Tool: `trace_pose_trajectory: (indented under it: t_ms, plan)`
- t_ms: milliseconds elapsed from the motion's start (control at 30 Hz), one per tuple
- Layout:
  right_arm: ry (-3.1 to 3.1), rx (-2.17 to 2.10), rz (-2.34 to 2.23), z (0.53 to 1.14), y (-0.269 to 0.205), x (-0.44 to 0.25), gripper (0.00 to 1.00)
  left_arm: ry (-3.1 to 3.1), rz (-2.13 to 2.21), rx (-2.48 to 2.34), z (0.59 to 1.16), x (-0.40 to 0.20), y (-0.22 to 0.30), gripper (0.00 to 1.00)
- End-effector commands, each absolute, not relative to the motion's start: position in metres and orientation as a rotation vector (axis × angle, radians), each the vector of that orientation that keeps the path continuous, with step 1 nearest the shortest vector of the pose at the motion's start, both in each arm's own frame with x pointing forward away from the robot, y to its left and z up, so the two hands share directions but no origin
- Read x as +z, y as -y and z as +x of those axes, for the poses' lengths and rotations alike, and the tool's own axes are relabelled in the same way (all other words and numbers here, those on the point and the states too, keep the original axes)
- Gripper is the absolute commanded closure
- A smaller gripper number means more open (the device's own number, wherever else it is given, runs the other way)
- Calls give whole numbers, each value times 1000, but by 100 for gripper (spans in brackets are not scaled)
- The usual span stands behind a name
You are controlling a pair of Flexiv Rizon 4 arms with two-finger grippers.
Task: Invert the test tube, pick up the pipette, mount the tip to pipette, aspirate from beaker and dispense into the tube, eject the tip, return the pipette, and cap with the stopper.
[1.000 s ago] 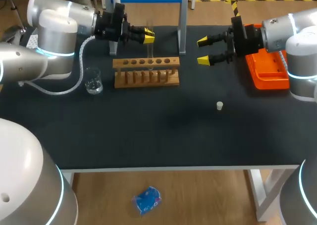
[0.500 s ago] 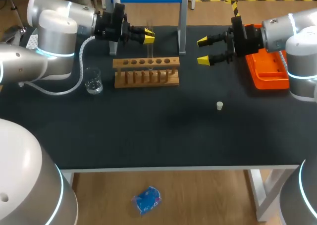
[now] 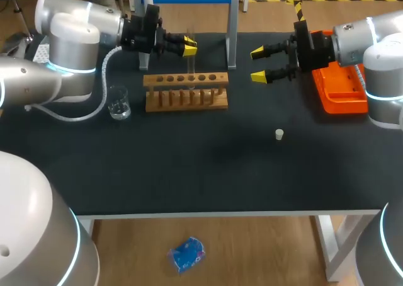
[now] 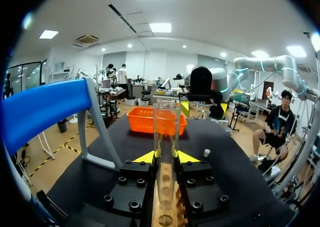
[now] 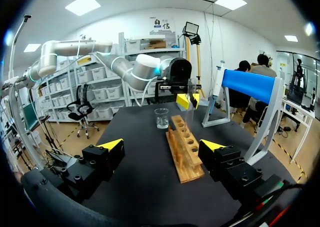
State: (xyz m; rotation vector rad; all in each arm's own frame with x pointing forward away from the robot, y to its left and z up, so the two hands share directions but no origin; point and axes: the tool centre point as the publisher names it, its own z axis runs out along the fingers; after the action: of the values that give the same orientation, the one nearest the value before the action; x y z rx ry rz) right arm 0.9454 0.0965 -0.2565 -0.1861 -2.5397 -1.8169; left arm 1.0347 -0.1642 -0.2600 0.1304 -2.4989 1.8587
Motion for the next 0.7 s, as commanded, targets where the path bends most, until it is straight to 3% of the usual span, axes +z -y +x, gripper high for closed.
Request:
trace_pose_trajectory:
  t_ms: [33,700]
  plan:
    - [2540,-1817,-187,945,-96,-257,0,2519,148,1870,1029,-259,164,100]
    - [2540,-1817,-187,945,-96,-257,0,2559,144,1911,1031,-276,165,100]
